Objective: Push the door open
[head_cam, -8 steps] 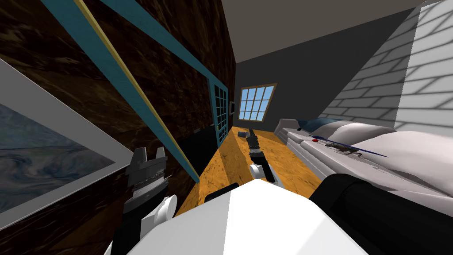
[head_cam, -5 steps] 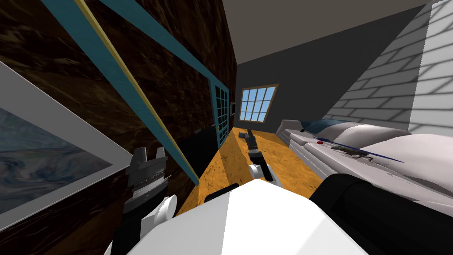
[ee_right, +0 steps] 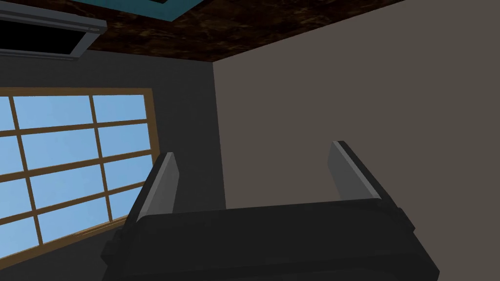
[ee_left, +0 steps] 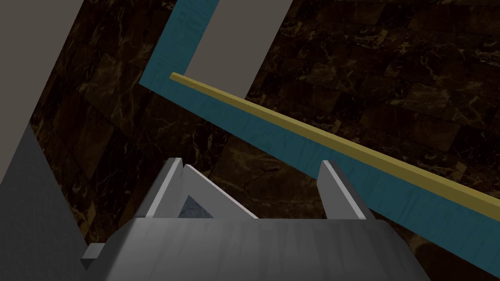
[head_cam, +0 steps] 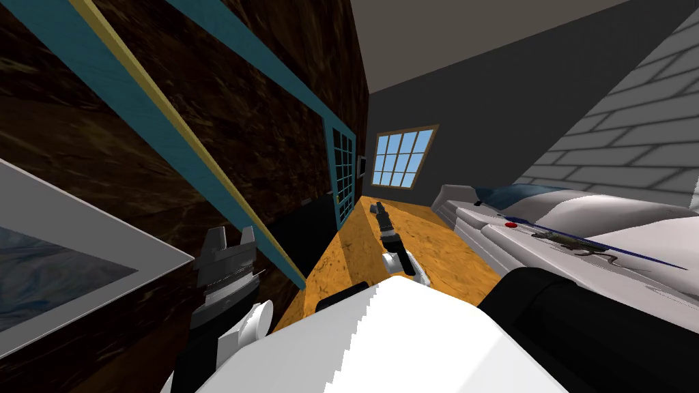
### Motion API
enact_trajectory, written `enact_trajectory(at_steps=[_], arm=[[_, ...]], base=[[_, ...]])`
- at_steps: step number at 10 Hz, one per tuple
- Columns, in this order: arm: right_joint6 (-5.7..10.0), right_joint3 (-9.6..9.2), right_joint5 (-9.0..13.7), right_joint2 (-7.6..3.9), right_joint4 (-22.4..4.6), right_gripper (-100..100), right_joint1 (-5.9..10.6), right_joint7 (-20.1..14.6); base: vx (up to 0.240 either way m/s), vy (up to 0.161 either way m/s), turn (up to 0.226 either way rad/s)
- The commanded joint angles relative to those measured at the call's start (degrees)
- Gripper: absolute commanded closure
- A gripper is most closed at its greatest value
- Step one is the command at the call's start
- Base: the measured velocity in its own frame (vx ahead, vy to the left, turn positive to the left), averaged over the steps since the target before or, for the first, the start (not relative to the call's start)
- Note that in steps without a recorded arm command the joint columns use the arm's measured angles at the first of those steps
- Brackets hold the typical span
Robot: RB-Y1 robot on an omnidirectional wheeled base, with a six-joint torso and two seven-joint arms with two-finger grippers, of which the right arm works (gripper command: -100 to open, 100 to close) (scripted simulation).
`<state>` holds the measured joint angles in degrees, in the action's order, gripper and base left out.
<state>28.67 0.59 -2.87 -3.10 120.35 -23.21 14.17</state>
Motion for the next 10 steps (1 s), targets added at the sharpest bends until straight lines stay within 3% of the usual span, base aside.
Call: enact_trajectory(at_steps=[1, 10], arm=[[0.76, -0.51, -0.54, -0.33, -2.36, -100, 0.72, 2.00], [2.89, -1.64, -2.20, -1.67, -11.57, -100, 4.15, 8.81]], base=[[0.130, -0.061, 0.064], [0.105, -0.052, 0.051]])
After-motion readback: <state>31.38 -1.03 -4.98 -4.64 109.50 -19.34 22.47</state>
